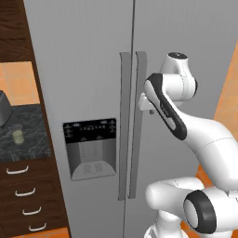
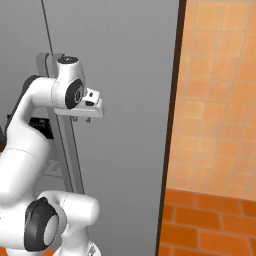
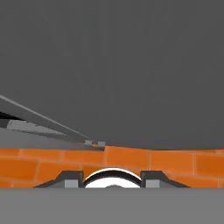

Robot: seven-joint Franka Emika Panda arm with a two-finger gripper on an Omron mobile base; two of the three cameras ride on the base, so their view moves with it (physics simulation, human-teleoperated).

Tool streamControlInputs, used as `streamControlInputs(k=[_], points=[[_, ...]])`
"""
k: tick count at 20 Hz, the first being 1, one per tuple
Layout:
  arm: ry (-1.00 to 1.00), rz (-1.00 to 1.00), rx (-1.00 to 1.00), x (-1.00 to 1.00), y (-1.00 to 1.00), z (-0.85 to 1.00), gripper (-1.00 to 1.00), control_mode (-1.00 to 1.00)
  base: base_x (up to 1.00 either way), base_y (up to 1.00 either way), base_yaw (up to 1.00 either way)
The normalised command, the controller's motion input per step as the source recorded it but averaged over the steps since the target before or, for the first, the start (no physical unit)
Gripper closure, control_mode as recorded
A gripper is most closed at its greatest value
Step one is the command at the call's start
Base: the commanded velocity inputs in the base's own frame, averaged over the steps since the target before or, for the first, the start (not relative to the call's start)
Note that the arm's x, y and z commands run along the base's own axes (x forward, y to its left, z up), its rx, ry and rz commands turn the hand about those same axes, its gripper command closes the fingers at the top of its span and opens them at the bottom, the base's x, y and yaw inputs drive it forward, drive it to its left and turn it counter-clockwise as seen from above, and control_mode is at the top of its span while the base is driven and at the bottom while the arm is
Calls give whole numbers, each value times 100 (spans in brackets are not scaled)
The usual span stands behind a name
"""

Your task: Grab a lemon wedge from the fridge and one ice cube from the ice bowl, and put them in the glass of lemonade.

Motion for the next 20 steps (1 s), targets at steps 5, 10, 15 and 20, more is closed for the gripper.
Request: streamControlInputs(k=[5,10,15,20], points=[[6,0,0,-23,-4,-1,-100,-100,0,0,0],[2,0,0,-79,-19,-16,-100,-100,0,0,0],[4,0,0,-31,-1,-66,-100,-100,0,0,0],[1,0,0,-17,-4,-16,-100,100,-8,0,0]])
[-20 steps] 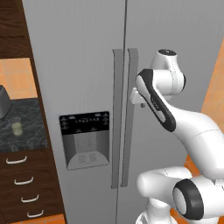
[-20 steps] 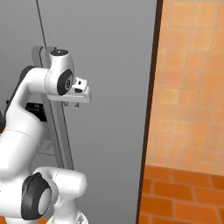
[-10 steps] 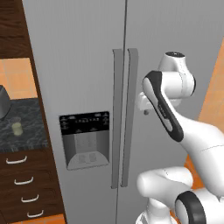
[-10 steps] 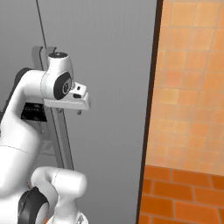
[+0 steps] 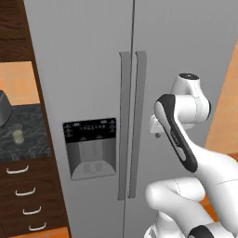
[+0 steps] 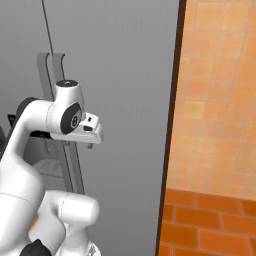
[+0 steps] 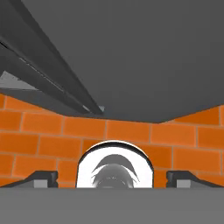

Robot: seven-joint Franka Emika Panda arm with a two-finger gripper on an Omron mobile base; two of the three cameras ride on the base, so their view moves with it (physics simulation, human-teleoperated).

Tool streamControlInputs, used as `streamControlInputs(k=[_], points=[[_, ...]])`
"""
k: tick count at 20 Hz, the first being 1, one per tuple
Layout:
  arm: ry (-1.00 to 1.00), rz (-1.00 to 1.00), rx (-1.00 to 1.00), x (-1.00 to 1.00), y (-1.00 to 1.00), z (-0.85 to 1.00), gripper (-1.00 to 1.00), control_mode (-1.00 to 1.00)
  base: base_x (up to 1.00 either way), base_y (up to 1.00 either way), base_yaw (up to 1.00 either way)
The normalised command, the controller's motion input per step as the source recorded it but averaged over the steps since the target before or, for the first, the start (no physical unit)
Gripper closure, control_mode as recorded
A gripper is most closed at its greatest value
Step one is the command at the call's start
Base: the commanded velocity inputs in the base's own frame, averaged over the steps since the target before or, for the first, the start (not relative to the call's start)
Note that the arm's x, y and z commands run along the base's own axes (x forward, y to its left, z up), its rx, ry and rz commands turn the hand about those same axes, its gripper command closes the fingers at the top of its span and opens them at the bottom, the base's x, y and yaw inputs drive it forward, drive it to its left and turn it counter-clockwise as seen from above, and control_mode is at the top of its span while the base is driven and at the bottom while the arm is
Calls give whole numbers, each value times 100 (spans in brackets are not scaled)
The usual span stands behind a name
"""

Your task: Grab a lemon wedge from the fridge and one ice cube from the ice bowl, and put them in the glass of lemonade.

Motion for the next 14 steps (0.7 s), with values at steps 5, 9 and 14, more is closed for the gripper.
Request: streamControlInputs(k=[5,9,14], points=[[0,0,0,0,0,0,-100,100,-29,66,-1],[0,0,0,0,0,0,-100,100,-18,94,0],[0,0,0,0,0,0,-100,100,-3,100,0]])
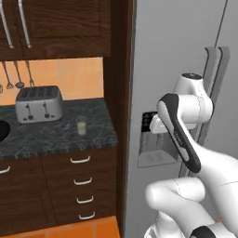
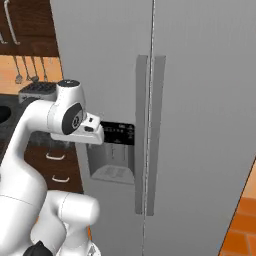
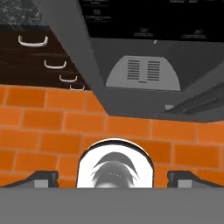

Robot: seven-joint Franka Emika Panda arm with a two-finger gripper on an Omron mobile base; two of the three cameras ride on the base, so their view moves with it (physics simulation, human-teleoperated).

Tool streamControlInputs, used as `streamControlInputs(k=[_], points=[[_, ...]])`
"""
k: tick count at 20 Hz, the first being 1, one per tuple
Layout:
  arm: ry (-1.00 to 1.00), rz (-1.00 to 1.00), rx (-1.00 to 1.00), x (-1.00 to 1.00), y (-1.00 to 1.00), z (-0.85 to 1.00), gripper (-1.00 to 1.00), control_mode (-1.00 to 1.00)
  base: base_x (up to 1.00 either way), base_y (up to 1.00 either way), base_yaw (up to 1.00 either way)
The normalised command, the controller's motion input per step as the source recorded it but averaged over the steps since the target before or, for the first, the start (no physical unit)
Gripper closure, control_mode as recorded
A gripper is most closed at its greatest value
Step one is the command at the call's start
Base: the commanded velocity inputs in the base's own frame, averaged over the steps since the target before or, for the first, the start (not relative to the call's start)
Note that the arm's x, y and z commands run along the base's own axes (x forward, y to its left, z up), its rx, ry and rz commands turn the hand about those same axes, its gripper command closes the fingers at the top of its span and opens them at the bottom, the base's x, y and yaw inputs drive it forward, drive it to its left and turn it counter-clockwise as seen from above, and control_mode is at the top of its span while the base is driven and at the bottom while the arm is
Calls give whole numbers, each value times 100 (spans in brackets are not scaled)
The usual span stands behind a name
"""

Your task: Grab a lemon wedge from the fridge and one ice cube from the ice bowl, and put them in the glass of lemonade.

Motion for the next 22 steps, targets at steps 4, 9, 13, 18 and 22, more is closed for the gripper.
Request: streamControlInputs(k=[4,9,13,18,22], points=[[0,0,0,0,0,0,-100,100,0,100,0],[0,0,0,0,0,0,-100,100,25,100,0],[0,0,0,0,0,0,-100,100,45,94,0],[0,0,0,0,0,0,-100,100,47,76,-5],[0,0,0,0,0,0,-100,100,74,39,-4]])
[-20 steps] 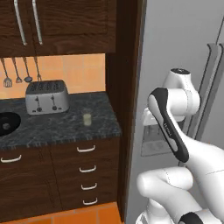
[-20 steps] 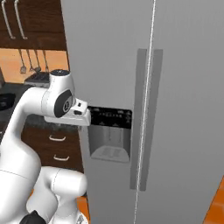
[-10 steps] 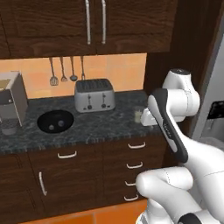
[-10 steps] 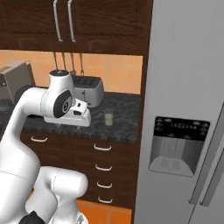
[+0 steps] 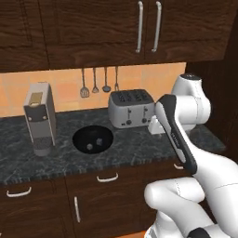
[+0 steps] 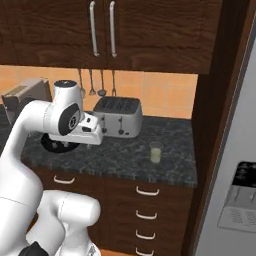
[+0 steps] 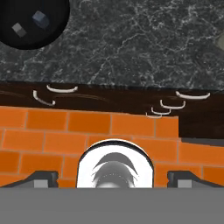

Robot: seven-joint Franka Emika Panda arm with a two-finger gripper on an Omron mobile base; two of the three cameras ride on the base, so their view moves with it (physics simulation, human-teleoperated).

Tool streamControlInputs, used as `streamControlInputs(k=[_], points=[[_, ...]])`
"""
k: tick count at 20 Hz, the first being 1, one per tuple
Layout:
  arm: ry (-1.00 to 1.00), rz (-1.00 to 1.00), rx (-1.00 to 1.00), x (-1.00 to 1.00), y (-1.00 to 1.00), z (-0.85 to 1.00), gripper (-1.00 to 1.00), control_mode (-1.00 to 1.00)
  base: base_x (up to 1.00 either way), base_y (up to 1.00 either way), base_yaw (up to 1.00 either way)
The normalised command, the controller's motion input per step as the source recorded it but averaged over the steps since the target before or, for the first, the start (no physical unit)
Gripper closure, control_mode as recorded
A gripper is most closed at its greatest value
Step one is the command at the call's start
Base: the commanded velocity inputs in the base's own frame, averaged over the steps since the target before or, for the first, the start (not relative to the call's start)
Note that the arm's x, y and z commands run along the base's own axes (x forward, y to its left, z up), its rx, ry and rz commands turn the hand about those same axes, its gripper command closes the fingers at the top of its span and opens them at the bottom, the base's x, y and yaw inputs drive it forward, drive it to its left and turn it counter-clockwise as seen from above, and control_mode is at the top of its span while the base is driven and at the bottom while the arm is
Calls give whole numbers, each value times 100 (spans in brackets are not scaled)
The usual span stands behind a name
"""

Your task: Grab a lemon wedge from the fridge and one ice cube from the ice bowl, and put them in the glass of lemonade.

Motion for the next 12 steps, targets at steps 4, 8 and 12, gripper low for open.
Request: streamControlInputs(k=[4,8,12], points=[[0,0,0,0,0,0,-100,100,74,5,-1],[0,0,0,0,0,0,-100,100,48,6,-2],[0,0,0,21,24,-40,-100,-100,2,0,0]])
